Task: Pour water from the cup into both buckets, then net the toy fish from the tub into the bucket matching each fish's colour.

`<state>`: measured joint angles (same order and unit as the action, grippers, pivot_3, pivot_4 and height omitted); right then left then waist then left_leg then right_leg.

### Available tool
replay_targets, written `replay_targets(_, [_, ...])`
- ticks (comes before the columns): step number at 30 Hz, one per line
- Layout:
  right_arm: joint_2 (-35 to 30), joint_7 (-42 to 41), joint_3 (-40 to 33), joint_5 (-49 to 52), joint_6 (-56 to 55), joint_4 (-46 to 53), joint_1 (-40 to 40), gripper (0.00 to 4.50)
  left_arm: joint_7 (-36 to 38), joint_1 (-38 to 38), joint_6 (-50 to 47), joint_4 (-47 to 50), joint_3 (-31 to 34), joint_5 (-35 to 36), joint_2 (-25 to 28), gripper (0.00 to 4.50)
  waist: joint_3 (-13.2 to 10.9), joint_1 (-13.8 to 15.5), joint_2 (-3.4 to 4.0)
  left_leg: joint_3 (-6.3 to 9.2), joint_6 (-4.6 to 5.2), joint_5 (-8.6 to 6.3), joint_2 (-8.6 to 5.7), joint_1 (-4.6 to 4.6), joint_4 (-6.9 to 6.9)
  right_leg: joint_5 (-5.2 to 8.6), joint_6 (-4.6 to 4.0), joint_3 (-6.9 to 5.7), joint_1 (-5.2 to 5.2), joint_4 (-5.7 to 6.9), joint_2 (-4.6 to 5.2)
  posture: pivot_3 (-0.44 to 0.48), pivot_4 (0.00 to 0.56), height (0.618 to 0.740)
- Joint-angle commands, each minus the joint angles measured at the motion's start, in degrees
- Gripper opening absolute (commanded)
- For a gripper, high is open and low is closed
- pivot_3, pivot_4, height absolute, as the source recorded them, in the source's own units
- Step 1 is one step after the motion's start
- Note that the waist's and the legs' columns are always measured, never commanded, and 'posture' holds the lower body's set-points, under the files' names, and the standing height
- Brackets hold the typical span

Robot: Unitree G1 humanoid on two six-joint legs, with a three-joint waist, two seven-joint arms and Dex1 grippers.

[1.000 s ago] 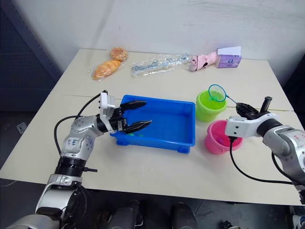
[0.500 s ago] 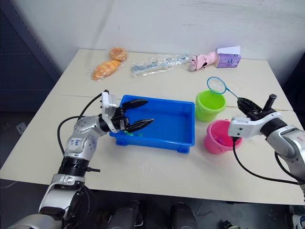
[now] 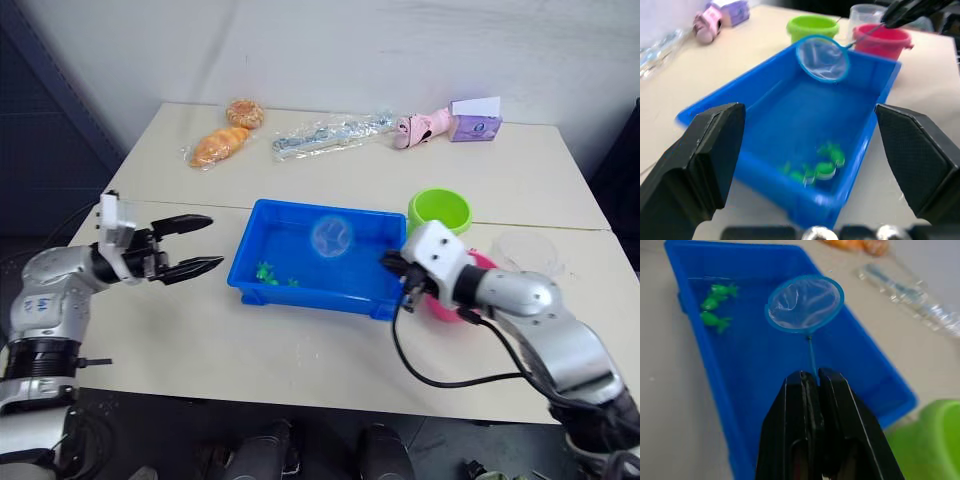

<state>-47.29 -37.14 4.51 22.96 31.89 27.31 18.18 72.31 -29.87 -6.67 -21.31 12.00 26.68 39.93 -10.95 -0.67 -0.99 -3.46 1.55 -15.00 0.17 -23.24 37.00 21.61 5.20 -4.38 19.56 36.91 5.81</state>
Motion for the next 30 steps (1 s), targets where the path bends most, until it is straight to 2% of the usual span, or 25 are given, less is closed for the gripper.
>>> replay_targets(1, [1.94, 0.98, 7.17, -3.39, 8.18, 0.38, 5.76, 0.0, 1.11, 3.16, 0.8, -0.54, 2.94, -0.42, 4.29, 4.44, -0.02, 0.26, 0.03, 0.02, 0.03, -0.02, -0.05, -0.02, -0.01, 0.0, 0.0, -0.01, 0.03, 0.02, 0.06, 0.0, 0.15, 0.74])
replay_targets(10, [3.85, -3.14, 19.44, -16.36, 4.91, -8.63, 14.52, 0.0, 0.78, 8.0, 1.92, 3.64, 2.09, -1.17, 5.6, 4.44, -0.04, 0.15, 0.06, -0.02, 0.13, -0.11, -0.34, -0.09, -0.1, 0.0, 0.0, -0.06, 0.15, 0.07, 0.35, 0.0, 0.15, 0.74])
replay_targets(15, [6.02, -6.72, 21.45, -17.66, 4.86, -11.61, 16.12, 0.0, 1.41, 9.17, 0.38, 6.71, 1.31, -0.65, 5.72, 4.44, -0.04, -0.44, 0.06, -0.01, 0.13, -0.11, -0.36, -0.08, -0.15, 0.0, 0.0, -0.09, 0.15, 0.08, 0.35, 0.0, 0.15, 0.74])
replay_targets(19, [8.02, -9.63, 20.7, -16.46, 6.02, -12.26, 16.88, 0.0, 1.56, 9.24, -0.59, 8.92, 0.53, -0.53, 5.8, 4.44, -0.04, -0.93, 0.06, -0.02, 0.14, -0.1, -0.36, -0.07, -0.13, 0.0, 0.0, -0.1, 0.13, 0.13, 0.35, 0.0, 0.15, 0.74])
replay_targets(30, [9.83, -15.78, 10.93, -5.15, 15.19, -11.41, 16.46, 0.0, 2.33, 6.85, 0.05, 8.4, -1.45, -1.4, 5.6, 4.44, -0.05, -0.95, 0.07, -0.01, 0.14, -0.1, -0.35, -0.07, -0.17, 0.0, 0.0, -0.11, 0.13, 0.1, 0.34, 0.0, 0.15, 0.74])
